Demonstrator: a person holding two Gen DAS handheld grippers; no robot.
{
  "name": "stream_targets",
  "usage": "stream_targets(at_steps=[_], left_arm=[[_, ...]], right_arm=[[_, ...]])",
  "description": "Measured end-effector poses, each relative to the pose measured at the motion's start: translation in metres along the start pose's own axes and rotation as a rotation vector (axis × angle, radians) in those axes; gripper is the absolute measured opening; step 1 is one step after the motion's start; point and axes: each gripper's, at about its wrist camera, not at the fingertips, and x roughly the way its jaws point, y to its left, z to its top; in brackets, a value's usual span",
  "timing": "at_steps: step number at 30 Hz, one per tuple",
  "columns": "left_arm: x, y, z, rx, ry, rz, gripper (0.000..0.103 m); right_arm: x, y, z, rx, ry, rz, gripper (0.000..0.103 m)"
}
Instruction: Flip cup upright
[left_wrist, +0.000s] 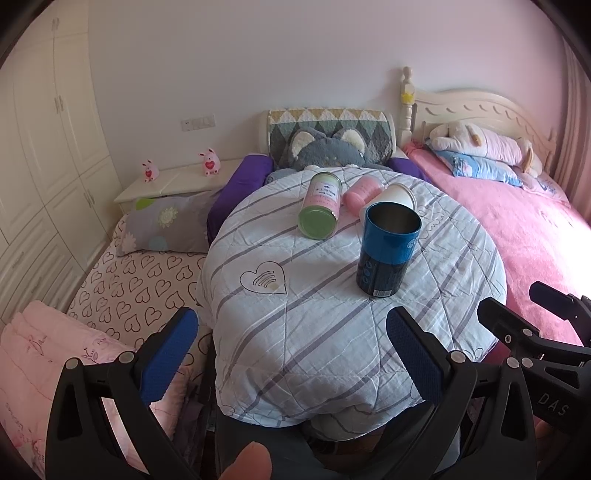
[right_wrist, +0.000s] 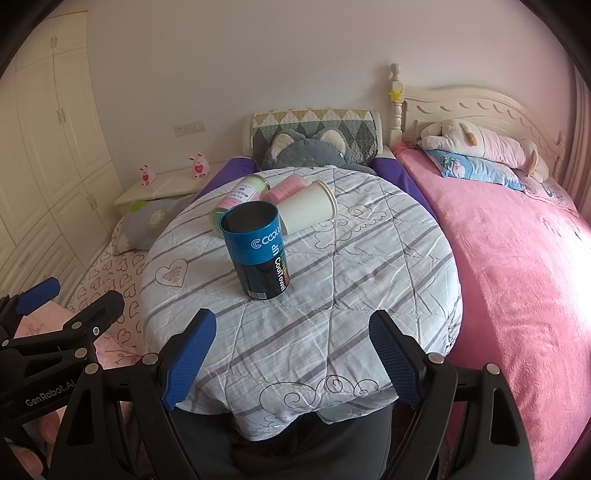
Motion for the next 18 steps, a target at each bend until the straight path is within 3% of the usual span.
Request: stream_targets(at_steps=[18], left_arm=[[-0.0011, 0.0042, 0.0044, -0.001, 0.019, 0.005, 0.103]], right_arm=[[-0.0009, -0.0005, 0.0009, -0.003, 0.005, 0.002, 0.086]])
